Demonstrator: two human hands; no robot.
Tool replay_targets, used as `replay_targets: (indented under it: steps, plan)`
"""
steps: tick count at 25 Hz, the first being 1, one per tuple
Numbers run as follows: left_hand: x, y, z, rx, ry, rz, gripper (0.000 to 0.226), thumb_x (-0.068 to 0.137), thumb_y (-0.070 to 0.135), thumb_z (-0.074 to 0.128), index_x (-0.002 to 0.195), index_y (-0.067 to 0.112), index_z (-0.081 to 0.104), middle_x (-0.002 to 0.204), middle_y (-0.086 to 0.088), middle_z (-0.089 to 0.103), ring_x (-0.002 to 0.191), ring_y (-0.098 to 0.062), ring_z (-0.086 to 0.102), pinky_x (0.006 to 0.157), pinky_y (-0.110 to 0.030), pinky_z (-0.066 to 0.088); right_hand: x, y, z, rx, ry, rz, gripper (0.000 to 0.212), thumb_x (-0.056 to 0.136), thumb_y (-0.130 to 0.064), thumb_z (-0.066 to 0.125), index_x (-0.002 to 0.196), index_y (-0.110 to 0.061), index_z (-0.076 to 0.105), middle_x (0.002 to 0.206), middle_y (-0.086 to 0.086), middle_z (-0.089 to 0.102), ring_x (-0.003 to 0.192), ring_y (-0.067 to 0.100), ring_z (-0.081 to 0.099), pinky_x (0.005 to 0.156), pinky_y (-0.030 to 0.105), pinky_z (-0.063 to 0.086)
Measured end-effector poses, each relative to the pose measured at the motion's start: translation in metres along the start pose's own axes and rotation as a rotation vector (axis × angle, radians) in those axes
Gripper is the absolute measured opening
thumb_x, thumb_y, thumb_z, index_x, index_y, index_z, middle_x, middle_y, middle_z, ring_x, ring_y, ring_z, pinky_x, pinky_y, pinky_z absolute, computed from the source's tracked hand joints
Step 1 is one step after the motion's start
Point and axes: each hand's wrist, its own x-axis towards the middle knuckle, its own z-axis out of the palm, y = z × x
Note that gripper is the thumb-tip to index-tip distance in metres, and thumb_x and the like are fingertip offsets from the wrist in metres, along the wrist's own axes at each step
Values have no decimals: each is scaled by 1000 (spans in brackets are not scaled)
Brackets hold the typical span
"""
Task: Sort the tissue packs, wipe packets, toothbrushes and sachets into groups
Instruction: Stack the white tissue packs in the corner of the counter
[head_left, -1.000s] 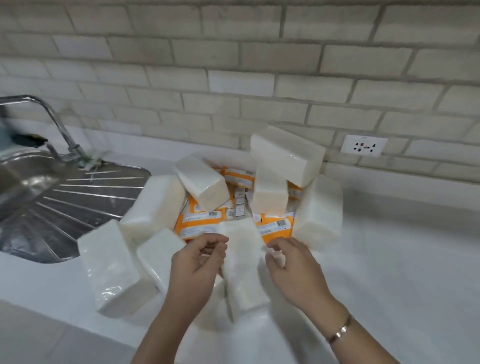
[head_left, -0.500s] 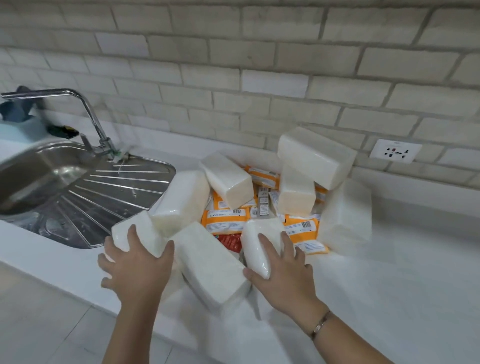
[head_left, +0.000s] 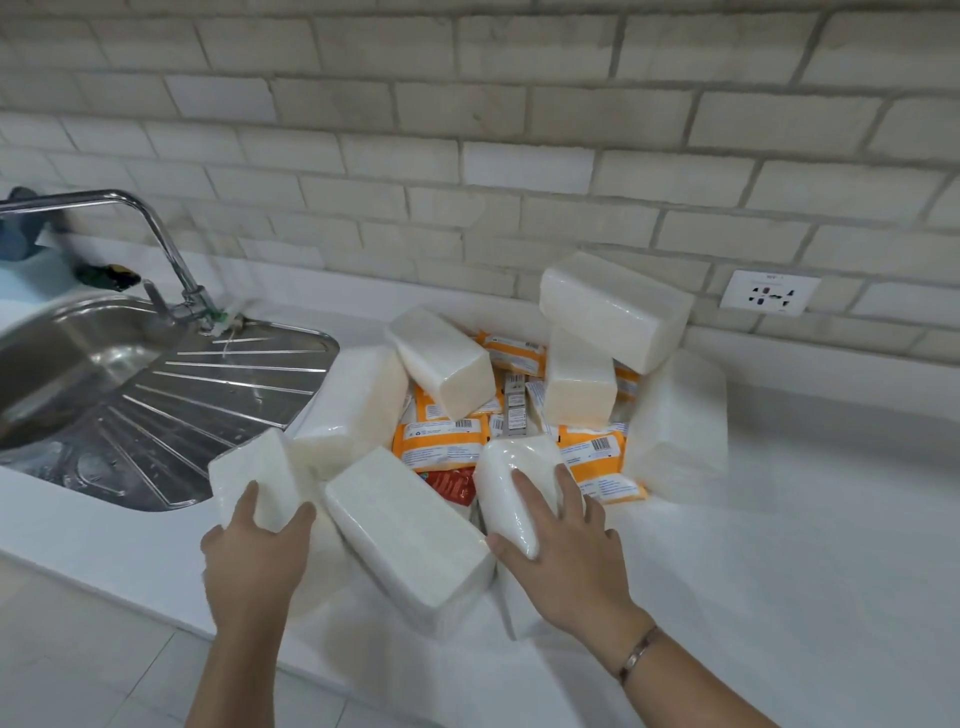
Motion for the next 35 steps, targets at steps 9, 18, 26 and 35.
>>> replay_targets:
  steps: [9, 18, 26, 35]
  plan:
    - [-6, 34, -45, -699, 85, 138, 62, 83, 45, 72, 143, 39, 56, 141, 8, 61, 128, -17, 59, 112, -44, 44, -4, 9, -6, 21, -46, -7, 74, 95, -72, 35, 157, -56, -2, 171, -4, -9, 150, 35, 16, 110, 50, 36]
    - [-103, 127, 21, -1160, -779, -49, 37, 87, 35, 63, 118, 18, 72, 111, -4, 75, 95, -21, 73, 80, -35, 58, -11, 23, -66, 1045, 120, 90, 42, 99, -54, 60, 138, -45, 51, 141, -23, 51, 138, -3, 41, 107, 16, 38]
    - [-173, 165, 95, -1019, -1378, -299, 49, 80, 41, 71, 122, 15, 72, 112, -9, 72, 99, -28, 69, 96, -41, 46, -30, 97, -146, 1679, 515, 238, 69, 78, -66, 68, 140, -42, 49, 128, -14, 69, 107, 12, 73, 76, 37, 60]
    - [-238, 204, 169, -462, -1200, -113, 72, 91, 77, 38, 122, 21, 70, 102, -12, 78, 86, -37, 73, 65, -40, 55, -64, 202, -148, 1531, 896, 474, 40, 83, -53, 81, 111, -29, 65, 108, -1, 74, 94, 15, 73, 82, 45, 63]
